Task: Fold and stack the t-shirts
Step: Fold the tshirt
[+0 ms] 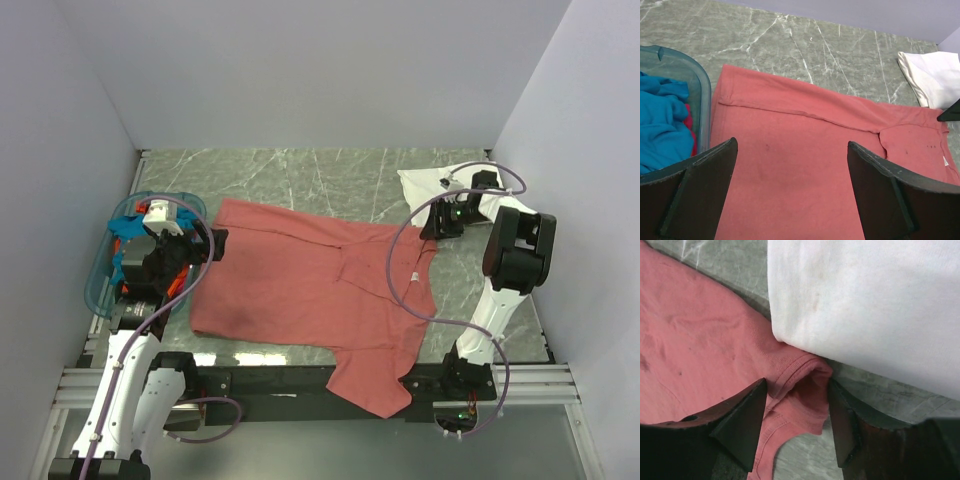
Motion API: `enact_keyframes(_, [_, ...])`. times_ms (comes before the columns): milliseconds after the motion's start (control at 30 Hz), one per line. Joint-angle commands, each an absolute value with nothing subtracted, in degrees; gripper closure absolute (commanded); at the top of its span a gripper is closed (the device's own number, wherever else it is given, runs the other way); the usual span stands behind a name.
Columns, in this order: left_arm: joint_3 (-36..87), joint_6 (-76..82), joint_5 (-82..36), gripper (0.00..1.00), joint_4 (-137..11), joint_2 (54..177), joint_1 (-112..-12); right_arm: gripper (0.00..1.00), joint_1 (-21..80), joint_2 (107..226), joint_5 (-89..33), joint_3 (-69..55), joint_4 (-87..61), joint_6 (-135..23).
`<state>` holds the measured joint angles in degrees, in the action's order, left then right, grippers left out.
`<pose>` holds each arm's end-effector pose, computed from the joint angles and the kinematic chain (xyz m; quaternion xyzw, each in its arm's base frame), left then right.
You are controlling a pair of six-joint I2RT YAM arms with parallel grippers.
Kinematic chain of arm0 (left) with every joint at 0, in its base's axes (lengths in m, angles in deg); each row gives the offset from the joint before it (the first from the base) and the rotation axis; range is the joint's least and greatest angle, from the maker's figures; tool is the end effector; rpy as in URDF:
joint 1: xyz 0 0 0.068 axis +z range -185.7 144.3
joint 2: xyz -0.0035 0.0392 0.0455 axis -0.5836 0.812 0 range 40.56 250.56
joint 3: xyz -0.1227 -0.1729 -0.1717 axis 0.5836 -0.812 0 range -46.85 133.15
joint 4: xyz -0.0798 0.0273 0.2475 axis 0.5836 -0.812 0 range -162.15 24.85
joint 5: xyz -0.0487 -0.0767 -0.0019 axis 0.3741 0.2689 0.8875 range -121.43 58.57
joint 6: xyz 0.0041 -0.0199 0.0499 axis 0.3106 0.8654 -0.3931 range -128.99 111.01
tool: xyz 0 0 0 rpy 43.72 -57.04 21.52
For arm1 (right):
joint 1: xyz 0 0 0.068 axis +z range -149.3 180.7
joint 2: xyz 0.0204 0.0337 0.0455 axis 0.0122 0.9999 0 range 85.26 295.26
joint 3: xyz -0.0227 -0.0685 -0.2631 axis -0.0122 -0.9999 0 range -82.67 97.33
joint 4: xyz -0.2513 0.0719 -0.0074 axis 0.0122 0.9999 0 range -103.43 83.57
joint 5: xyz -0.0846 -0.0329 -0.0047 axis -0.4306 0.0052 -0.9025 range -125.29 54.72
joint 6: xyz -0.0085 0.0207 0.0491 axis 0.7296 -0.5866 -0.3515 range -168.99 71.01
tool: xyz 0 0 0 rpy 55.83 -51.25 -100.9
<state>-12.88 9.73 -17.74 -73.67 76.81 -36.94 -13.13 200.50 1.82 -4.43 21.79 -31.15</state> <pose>0.1607 -0.0119 0.2995 -0.0412 0.7677 -0.2001 0.6074 0.3893 -0.0736 0.1552 -0.0819 0.9344 0.2625 0.2267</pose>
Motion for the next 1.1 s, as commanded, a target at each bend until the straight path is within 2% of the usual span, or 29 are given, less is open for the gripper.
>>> enact_keyframes(0, [-11.26,9.38,-17.02,0.04,-72.71,76.60,-37.20,0.47,-13.01,201.98,1.71,-2.60,23.39,-31.15])
enact_keyframes(200, [-11.26,9.38,-17.11,0.04,-72.62,76.60,-37.20,0.77,-13.01,201.19,3.73,-1.55,24.80,-30.80])
enact_keyframes(267, [-11.26,9.38,-17.11,0.04,-72.62,76.60,-37.20,0.83,-13.10,200.49,4.35,-1.55,25.23,-30.54])
enact_keyframes(300, [-11.26,9.38,-17.10,0.04,-72.71,76.60,-37.20,0.90,-13.01,199.79,4.61,-1.72,25.32,-30.54])
enact_keyframes(400, [-11.26,9.38,-17.10,0.04,-72.62,76.60,-37.20,0.98,-13.10,197.77,5.06,-2.25,24.97,-30.71])
enact_keyframes(733, [-11.26,9.38,-17.02,0.04,-72.54,76.60,-37.20,1.00,-12.66,190.91,4.27,-2.16,25.76,-30.63])
enact_keyframes(1067, [-11.26,9.29,-17.37,0.04,-72.62,76.86,-37.20,1.00,-10.73,195.02,-1.27,9.96,28.75,-29.75])
